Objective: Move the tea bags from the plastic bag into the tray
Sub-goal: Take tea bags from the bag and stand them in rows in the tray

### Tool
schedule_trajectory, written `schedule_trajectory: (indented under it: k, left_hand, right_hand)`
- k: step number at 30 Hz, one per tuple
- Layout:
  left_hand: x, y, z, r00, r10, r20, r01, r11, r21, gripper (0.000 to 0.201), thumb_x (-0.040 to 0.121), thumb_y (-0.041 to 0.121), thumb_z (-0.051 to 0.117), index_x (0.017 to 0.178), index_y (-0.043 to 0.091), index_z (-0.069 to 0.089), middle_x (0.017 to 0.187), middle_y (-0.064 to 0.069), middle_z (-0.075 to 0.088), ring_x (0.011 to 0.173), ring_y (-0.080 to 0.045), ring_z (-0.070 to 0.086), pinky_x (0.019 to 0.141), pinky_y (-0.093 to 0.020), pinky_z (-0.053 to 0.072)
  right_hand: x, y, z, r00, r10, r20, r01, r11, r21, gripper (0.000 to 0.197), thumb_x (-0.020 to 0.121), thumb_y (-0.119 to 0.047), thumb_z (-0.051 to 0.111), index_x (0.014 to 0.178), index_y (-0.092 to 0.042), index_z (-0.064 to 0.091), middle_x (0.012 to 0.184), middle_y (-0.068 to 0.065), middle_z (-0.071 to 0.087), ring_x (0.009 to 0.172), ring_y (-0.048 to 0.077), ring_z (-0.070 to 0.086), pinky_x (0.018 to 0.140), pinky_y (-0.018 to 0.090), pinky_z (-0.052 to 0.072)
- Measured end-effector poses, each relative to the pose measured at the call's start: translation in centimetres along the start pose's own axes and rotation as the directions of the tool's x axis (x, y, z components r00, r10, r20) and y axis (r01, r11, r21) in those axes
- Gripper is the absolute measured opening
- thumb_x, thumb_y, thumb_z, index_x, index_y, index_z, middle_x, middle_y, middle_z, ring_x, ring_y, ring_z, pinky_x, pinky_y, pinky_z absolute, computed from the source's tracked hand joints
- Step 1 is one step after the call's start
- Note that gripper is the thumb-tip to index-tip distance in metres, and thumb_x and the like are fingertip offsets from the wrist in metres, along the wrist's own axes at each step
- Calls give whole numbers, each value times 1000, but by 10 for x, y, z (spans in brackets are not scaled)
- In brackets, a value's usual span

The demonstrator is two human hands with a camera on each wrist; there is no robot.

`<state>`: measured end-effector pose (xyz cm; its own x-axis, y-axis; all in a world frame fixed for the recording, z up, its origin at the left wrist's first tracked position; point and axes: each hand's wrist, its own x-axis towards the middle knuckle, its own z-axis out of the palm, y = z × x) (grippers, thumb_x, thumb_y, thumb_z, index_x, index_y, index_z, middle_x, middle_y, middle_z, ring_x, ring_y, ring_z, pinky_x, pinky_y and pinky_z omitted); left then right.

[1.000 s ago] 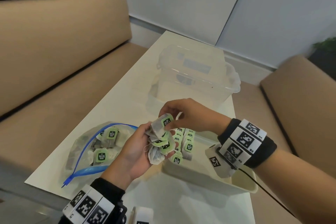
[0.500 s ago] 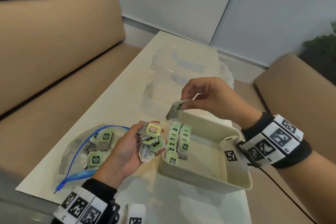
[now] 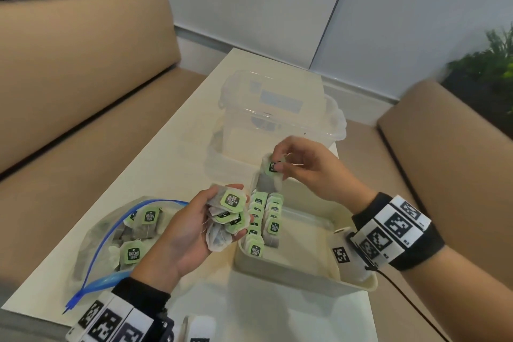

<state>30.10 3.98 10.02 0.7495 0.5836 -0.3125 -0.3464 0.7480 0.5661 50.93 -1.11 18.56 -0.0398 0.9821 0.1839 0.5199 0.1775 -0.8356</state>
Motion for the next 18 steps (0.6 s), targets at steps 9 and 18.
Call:
schedule_trajectory:
  k: [9, 18]
  left_hand:
    - [0, 3, 1, 1000, 7, 17, -7, 1000, 2, 39, 79, 32, 49, 107, 10, 67, 100, -13, 70, 79, -30, 71, 60, -32, 58]
    - [-3, 4, -2, 1000, 0, -20, -1, 1000, -8, 39, 85, 32, 46, 110, 8, 64, 103, -16, 62, 90, -33, 60, 62, -32, 56]
  right_hand:
    - [-1, -4, 7, 950, -197, -243, 208, 978, 24, 16, 76, 2, 70, 81, -13, 74, 83, -1, 71, 79, 15, 68, 77, 26, 53]
    - [-3, -6, 11, 943, -146, -299, 209, 959, 189, 23, 78, 6, 67, 78, -17, 72, 80, 4, 70, 66, 48, 52, 71, 47, 46]
